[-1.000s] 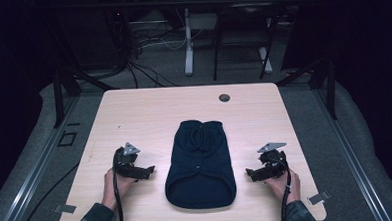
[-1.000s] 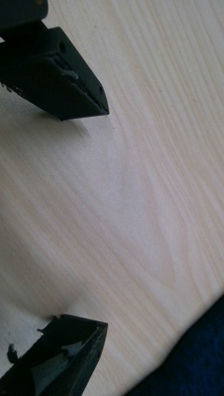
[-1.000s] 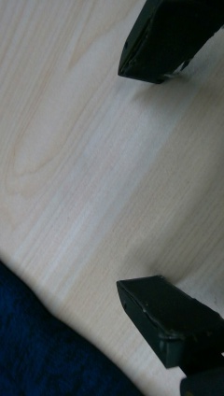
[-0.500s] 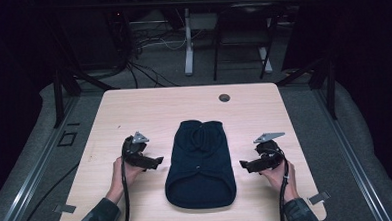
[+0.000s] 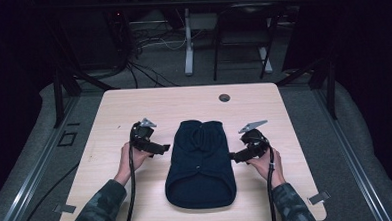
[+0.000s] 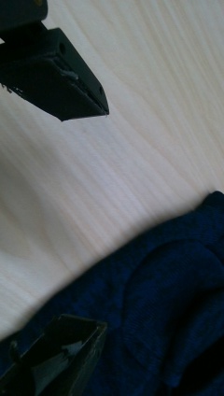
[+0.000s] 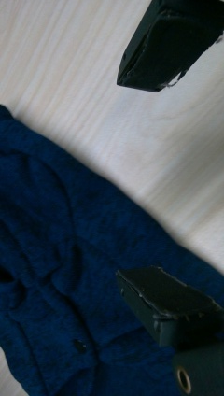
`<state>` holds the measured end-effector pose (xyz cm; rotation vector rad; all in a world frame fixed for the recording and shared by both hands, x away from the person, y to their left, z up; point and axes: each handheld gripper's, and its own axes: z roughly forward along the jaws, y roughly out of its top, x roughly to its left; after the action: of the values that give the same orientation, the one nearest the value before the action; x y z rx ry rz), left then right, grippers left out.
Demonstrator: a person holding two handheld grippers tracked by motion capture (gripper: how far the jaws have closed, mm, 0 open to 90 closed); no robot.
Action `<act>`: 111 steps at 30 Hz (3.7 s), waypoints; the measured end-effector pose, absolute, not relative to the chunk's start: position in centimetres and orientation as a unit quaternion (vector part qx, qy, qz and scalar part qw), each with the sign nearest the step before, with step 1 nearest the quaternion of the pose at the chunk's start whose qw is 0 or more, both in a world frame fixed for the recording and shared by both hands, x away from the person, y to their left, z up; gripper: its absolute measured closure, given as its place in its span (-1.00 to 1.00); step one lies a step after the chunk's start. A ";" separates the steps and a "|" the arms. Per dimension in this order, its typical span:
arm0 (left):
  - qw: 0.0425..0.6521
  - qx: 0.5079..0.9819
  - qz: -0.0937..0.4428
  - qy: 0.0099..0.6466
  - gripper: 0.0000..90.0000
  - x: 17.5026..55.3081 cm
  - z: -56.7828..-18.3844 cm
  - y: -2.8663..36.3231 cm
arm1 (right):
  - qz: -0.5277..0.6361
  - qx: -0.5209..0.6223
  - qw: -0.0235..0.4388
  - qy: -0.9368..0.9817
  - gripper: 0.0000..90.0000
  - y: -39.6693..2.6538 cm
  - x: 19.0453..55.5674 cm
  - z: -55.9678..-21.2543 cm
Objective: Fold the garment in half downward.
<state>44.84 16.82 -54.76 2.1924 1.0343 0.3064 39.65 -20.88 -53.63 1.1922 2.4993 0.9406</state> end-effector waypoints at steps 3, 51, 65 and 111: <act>0.337 0.848 0.117 0.392 -1.00 45.6 -54.5 15.8 | 0.317 0.399 0.113 0.853 -0.80 -19.6 41.0 -53.4; 0.324 0.863 0.094 0.377 -0.70 49.5 -55.2 10.4 | 0.301 0.379 0.109 0.868 -0.15 -14.9 46.6 -53.8; 0.294 0.879 0.081 0.366 -0.44 50.9 -56.6 8.6 | 0.290 0.400 0.090 0.865 0.02 -14.6 49.4 -55.5; 0.345 0.885 0.121 0.287 0.56 47.0 -52.6 8.5 | 0.299 0.323 0.175 0.881 0.63 -13.8 44.5 -52.0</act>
<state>46.97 8.52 -52.56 2.2977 0.7461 0.3133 44.51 -13.84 -52.03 0.9160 2.4949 0.8474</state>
